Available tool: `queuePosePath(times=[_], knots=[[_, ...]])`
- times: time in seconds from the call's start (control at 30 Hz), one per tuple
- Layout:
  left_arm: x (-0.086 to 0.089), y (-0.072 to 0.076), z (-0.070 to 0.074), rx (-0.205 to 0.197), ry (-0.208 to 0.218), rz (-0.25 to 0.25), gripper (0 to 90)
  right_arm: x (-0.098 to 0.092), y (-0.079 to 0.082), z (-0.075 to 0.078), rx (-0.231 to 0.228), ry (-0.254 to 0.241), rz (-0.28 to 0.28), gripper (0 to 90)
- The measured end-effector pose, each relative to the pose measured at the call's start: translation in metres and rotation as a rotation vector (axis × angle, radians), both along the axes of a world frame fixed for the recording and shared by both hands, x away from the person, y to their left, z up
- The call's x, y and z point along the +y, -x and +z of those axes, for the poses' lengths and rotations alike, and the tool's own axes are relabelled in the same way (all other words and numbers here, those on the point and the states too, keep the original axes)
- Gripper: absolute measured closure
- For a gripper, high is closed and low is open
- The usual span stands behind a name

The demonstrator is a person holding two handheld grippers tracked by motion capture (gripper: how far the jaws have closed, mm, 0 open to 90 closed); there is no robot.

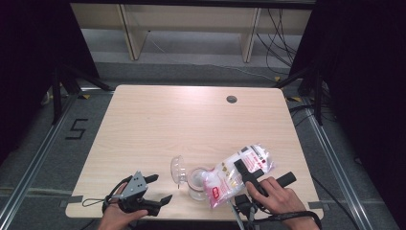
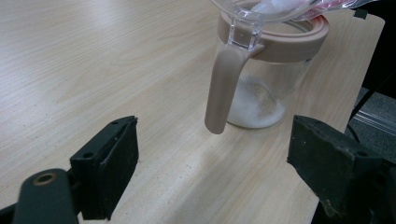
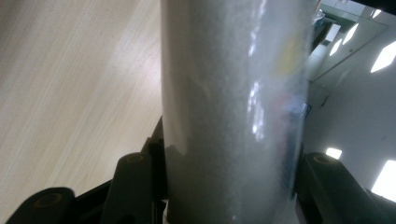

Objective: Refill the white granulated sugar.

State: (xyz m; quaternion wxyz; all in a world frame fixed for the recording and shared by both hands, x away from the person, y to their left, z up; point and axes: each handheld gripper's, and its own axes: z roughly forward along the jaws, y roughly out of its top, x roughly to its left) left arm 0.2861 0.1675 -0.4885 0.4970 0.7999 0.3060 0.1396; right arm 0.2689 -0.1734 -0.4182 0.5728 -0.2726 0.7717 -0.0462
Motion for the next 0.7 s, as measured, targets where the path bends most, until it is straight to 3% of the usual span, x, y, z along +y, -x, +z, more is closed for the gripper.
queuePosePath(times=[0.7], knots=[[0.0001,-0.0002,-0.0001,0.0,-0.003,-0.002,15.9,-0.0022,-0.0012,-0.0022,0.015,-0.015,-0.001,57.1]])
